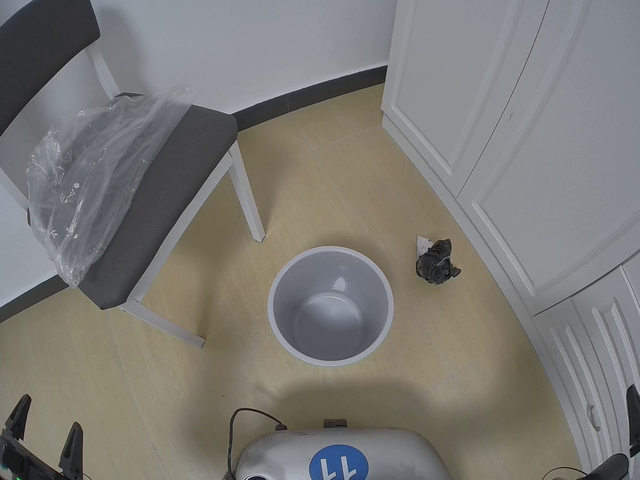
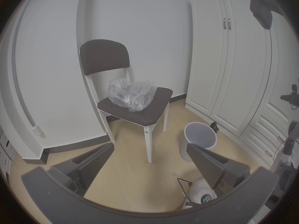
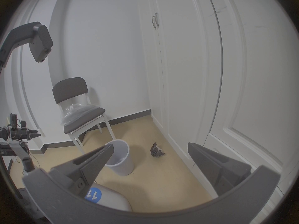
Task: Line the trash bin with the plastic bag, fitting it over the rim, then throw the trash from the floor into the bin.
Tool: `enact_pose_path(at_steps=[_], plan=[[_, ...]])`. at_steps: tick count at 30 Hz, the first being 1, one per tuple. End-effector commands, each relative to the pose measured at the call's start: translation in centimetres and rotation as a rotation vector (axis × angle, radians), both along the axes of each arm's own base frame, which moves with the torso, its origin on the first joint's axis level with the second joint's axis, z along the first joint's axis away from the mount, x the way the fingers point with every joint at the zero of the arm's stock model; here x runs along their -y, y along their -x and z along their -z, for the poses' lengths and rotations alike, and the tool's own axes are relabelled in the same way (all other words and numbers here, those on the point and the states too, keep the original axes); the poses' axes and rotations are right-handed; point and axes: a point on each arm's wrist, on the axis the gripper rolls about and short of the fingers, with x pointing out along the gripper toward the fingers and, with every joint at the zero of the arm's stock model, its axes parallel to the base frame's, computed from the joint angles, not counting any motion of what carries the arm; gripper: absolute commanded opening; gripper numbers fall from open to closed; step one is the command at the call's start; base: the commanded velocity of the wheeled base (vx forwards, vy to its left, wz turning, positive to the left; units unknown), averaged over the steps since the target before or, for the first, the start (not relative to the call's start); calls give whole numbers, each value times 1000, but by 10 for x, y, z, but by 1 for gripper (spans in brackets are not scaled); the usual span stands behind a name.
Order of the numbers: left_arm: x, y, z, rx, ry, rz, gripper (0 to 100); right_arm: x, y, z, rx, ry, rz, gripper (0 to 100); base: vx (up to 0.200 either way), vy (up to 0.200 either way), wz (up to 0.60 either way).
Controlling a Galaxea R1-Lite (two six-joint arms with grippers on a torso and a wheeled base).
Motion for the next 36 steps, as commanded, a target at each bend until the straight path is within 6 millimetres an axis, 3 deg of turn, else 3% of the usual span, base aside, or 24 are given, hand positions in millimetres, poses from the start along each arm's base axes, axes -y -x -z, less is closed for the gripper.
enact_pose_path(at_steps=[1,4,7,8,9,12,15,16,19,22,30,36], plan=[[0,0,5,3,-11,9,100,0,-6,-27,-21,-2,-6,100,0,0,0],[0,0,3,13,-3,13,100,0,-13,-41,-37,-6,-13,100,0,0,0],[1,16,-48,254,150,69,100,0,-18,-44,-32,-3,-14,100,0,0,0],[0,24,-75,308,218,122,100,0,-21,-45,-38,-3,-14,100,0,0,0],[0,23,-89,285,201,136,100,0,-24,-47,-50,-3,-14,100,0,0,0],[0,16,-99,211,64,108,100,0,-31,-54,-49,2,-12,100,0,0,0],[1,-3,-114,123,-96,69,100,0,-43,-66,-27,-4,-5,100,0,0,0],[1,-12,-128,114,-140,56,100,0,-47,-69,-17,-9,13,100,0,0,0],[1,-30,-153,104,-176,53,100,0,-54,-74,-23,-15,41,100,0,0,0],[2,-54,-174,66,-227,52,100,1,-66,-93,-34,-47,54,100,0,0,0],[3,-94,-199,5,-362,10,100,4,-107,-134,-54,-151,61,100,0,0,0],[16,-128,-216,-35,-437,-3,100,3,-138,-143,8,-194,141,100,0,0,0]])
